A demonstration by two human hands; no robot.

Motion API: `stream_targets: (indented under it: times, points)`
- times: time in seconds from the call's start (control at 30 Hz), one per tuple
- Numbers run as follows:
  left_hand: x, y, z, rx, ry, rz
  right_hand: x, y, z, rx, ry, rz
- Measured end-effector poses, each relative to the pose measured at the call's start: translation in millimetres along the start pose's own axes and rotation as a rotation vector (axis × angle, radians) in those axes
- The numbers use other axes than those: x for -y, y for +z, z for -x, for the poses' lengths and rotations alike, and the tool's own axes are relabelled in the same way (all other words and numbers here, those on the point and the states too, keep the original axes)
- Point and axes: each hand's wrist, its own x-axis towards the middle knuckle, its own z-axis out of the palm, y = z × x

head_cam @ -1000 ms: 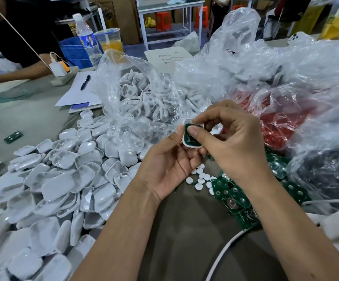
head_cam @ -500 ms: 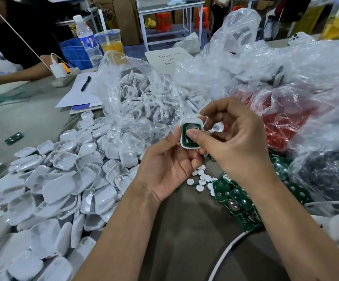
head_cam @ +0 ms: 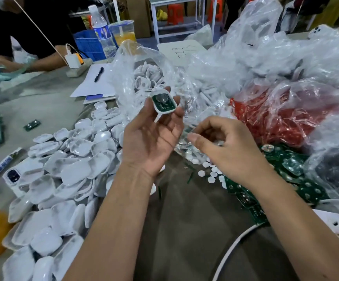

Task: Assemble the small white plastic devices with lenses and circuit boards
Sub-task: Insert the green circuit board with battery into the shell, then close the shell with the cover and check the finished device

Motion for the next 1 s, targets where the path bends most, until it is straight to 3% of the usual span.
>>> stream_targets:
  times: [0.13,0.23,0.43,0.7,0.8,0.87,1.0]
  points:
    - [-14.9,-1.8,2.1,-0.012,0.066,0.102,3.5,20.0,9.2,0.220,-0.140,0.280]
    - [-19.4,-3.1,3.6,-0.003,0.088,0.126,6.7,36.9,16.1,0.329,-0.245,0.302]
    - [-21.9,-1.3,4.9,-0.010,0.121,0.117,6.8,55.7,24.2,0.342,-0.281,0.295]
    - [-29.1,-0.5,6.5,0.025,0.151,0.137,11.7,69.9,23.9,0.380,-0.383,0.517]
    - [-28.7,-1.3,6.5,0.019,0.157,0.133,9.3,61.6,18.8,0.315,-0.391,0.405]
    - [-28.7,-2.1,6.4,0.027,0.155,0.139,3.1,50.3,15.1,0.179,-0.343,0.277]
    - [-24.9,-4.0,6.0,0.035,0.149,0.155,-1.5,24.7,6.9,-0.019,-0.005,-0.339]
